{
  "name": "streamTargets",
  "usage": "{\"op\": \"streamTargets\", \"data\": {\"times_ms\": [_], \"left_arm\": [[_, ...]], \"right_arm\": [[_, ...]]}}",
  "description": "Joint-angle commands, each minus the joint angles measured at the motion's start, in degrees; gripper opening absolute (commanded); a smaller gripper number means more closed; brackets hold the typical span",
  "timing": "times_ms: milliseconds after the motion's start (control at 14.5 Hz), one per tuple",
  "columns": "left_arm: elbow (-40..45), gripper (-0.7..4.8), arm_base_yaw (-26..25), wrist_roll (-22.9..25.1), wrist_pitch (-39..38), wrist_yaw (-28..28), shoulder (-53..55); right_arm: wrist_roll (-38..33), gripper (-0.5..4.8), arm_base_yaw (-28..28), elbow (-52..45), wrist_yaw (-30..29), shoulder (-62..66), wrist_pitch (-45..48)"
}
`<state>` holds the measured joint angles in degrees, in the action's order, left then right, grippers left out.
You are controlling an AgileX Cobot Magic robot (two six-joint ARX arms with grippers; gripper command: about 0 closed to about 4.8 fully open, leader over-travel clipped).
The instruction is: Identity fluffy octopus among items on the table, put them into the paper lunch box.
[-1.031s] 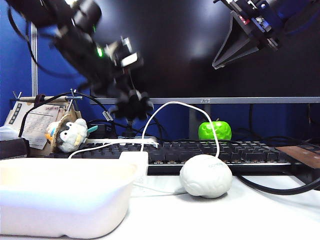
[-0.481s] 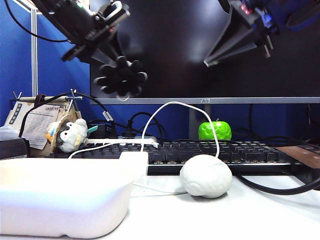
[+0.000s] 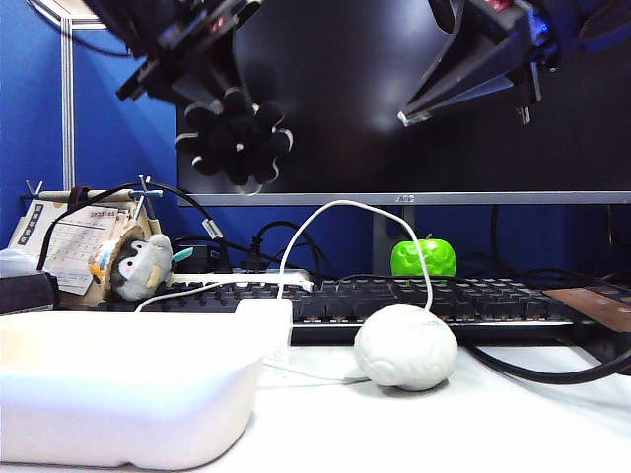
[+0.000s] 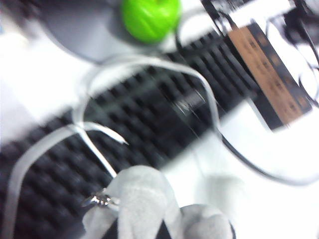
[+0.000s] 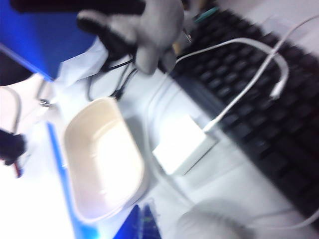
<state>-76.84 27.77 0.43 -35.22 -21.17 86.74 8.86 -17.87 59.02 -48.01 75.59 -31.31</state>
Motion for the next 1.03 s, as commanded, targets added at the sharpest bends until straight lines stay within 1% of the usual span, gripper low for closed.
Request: {"op": "streamTargets", "data": {"times_ms": [69,137,344,481,619,756,825,894,962,1031], "left_arm": [[-0.2,0.48,2.0,1.9,-8.0,3.0,-3.4],[-0.2,0.48,2.0,2.8,-10.0,4.0,-4.7],[-0.2,0.47,2.0,2.6,-12.9,4.7,-8.7],[-0.2,0.46,2.1,2.5,-17.5,4.2,-11.6],[-0.1,0.43,2.1,2.3,-21.7,4.2,-11.9],[-0.1,0.43,2.5,2.3,-23.4,4.2,-11.9],[-0.1,0.42,4.9,1.2,-23.7,4.4,-11.9],[-0.1,0.36,6.1,1.0,-24.3,4.4,-11.9],[-0.1,0.18,7.6,1.0,-25.0,4.5,-11.8],[-0.1,0.18,11.2,-0.7,-25.6,5.2,-11.8]], "right_arm": [[0.2,-0.06,-0.1,0.4,-4.0,-0.3,-1.3],[0.2,-0.06,-0.1,0.4,-5.1,-0.3,-1.4],[0.2,-0.06,-0.1,0.4,-9.2,-0.3,-2.0],[0.2,-0.06,-0.1,0.3,-11.0,-0.3,-3.5],[0.2,-0.06,-0.1,0.4,-13.9,-0.3,-4.5],[0.2,-0.06,-0.1,0.3,-14.1,-0.3,-5.4],[0.2,-0.06,-0.1,0.3,-14.1,-0.3,-6.5],[0.2,-0.06,-0.1,0.3,-14.1,-0.3,-6.6],[0.2,-0.06,-0.1,0.3,-14.1,-0.3,-6.6],[0.2,-0.06,-0.1,0.3,-14.1,-0.3,-6.6]]}}
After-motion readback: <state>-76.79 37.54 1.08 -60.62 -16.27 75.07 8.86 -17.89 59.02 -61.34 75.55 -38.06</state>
